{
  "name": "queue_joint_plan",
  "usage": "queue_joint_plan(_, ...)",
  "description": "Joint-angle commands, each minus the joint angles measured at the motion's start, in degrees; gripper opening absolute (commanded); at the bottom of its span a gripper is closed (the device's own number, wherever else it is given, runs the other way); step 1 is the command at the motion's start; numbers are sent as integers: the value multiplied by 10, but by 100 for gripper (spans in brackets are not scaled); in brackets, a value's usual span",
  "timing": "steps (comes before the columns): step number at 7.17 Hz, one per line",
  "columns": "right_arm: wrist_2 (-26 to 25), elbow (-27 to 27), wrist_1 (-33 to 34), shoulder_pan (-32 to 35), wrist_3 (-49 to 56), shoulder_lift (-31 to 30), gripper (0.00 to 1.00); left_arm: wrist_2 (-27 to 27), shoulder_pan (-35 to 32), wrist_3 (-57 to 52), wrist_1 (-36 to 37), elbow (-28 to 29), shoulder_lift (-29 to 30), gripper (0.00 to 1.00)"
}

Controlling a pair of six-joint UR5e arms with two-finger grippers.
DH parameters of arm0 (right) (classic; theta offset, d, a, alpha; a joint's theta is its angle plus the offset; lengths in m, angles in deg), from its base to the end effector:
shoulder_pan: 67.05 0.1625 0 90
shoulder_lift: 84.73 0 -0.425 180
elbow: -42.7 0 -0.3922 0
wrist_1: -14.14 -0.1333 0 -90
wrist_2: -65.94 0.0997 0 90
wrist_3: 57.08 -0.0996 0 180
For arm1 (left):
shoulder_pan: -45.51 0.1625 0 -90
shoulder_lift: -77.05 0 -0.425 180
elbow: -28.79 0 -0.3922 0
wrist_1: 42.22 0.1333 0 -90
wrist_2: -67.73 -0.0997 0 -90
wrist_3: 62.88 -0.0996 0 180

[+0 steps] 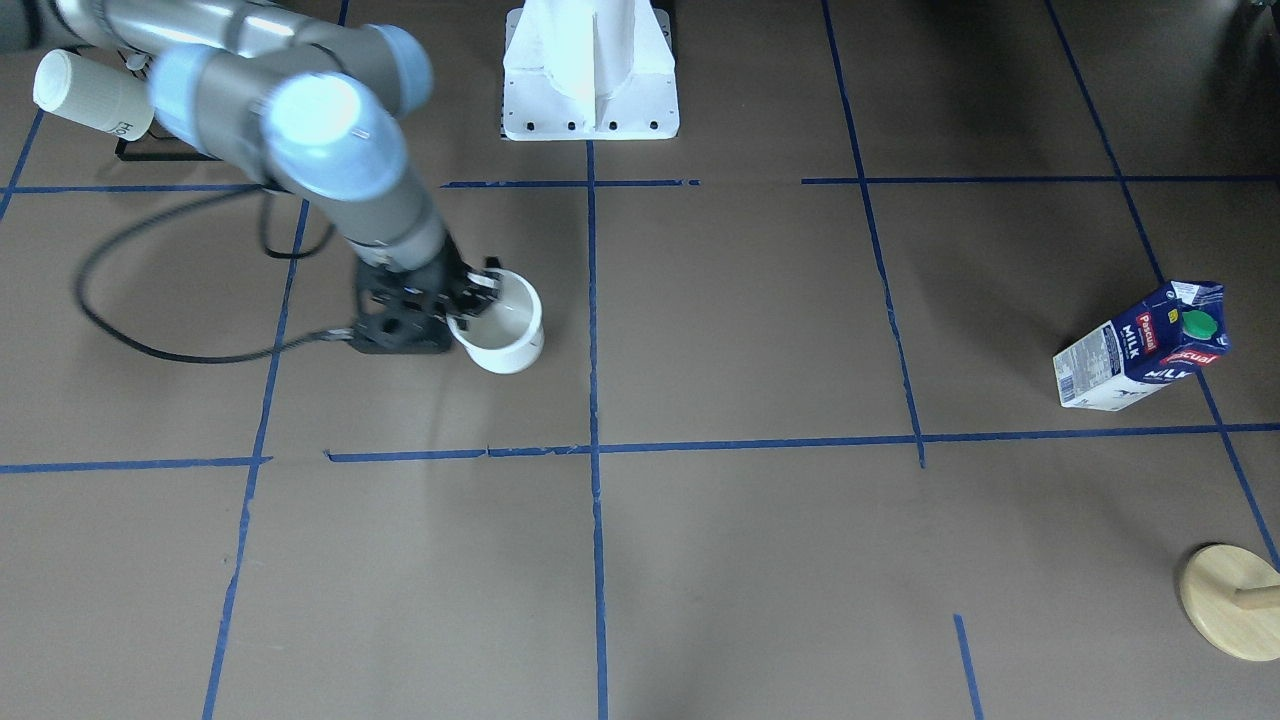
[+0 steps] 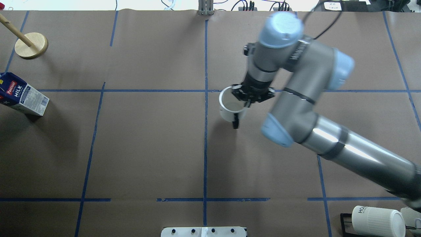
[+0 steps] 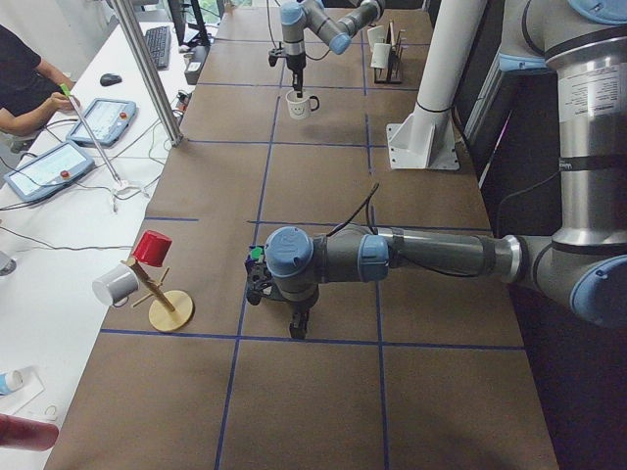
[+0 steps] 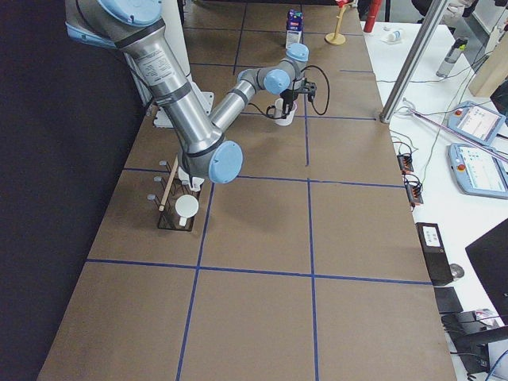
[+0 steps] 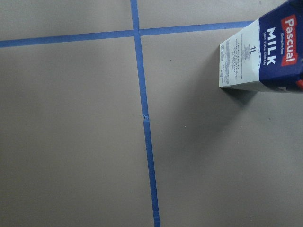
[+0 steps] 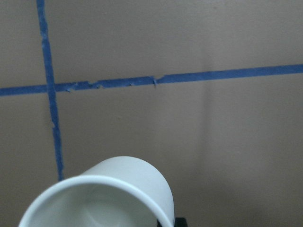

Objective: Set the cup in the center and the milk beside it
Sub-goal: 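Carry the white mug with the right gripper toward the table center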

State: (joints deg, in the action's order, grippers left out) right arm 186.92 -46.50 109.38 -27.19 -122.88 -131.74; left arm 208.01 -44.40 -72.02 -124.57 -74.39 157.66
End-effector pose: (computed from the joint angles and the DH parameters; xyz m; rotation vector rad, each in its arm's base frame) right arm -0.4935 -0.5189 0.2183 -0.1086 -0.8090 0.0837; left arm -0.0560 -0.4173 0.6261 0.0064 0.8800 0.1210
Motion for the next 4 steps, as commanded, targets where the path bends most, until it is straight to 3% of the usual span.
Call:
queue_joint_plan(1,-12,118,-73,-15,-121,69,1,0,0,1,1,-25,-18,100)
queue_joint_plan(2,-12,131,-109,-21,-152,69,4,1,0,1,1,-25,-19,100)
queue_joint_plan(3,-12,132,-108,-26,-150,66,37,1,0,1,0,-25,-19,100)
queue_joint_plan(4,-15,127,-106,-28,-151,63,99,1,0,1,0,-25,-19,100)
